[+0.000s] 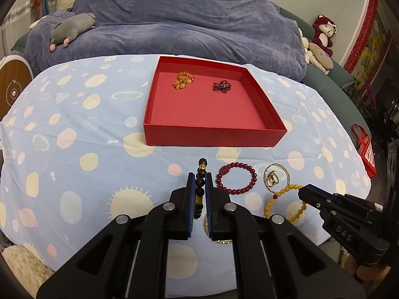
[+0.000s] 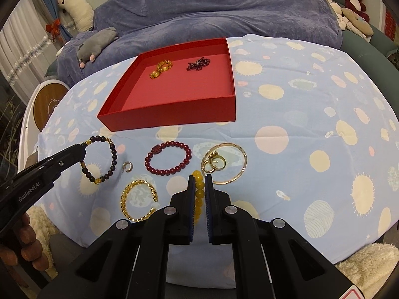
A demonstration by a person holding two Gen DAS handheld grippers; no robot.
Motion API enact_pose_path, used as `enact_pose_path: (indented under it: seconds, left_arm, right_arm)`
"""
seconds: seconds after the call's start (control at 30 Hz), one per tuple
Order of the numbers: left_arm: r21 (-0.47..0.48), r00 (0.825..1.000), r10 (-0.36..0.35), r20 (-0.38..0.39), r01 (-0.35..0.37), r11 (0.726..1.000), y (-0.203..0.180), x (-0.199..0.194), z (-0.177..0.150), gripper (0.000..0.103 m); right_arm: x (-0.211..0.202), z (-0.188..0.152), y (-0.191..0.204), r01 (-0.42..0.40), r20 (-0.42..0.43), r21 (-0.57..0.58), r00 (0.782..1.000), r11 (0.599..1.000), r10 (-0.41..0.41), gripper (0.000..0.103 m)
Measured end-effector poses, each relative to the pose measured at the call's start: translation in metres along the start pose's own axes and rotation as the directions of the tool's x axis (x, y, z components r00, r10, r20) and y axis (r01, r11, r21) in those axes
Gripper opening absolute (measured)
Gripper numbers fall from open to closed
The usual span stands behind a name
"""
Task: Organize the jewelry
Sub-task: 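Grasp the orange bead bracelet with the right tool while the left tool grasps the black-gold bracelet, then lower both bracelets into the red box and open both tools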
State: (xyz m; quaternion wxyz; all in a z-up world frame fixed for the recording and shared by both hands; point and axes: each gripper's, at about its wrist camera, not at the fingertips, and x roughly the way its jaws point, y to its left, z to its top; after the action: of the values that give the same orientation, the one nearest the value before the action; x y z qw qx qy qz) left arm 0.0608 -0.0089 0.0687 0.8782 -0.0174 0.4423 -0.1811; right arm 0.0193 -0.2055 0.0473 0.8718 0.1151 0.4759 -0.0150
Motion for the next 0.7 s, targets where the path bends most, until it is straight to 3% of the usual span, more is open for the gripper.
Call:
enact_pose_path:
  seconds: [0.17, 0.37, 0.7]
  left_arm:
    - [0.045, 0.999, -0.023, 0.027, 0.022, 0.999, -0.011, -0.014, 0.021, 0.008]
    - [0.097, 0.995, -0.067, 0.08, 0.059, 0.994, -0.024, -0.017, 0.068, 0.008]
    - [0.135, 0.984, -0.137, 0.112, 0.121, 0.983, -0.04, 0.032, 0.148, 0.008]
  right_arm:
    - [-0.014, 0.025, 0.001, -0.005, 0.05, -0.018, 0.999, 1.0, 0.006, 0.007]
    - [-0.02, 0.075, 0.009, -0.019, 0.119, -0.076, 0.992, 0.997, 0.028, 0.007]
    - [0.026, 0.16, 0.023, -0.083, 0.141, -0.099, 0.985, 0.992, 0.097, 0.007]
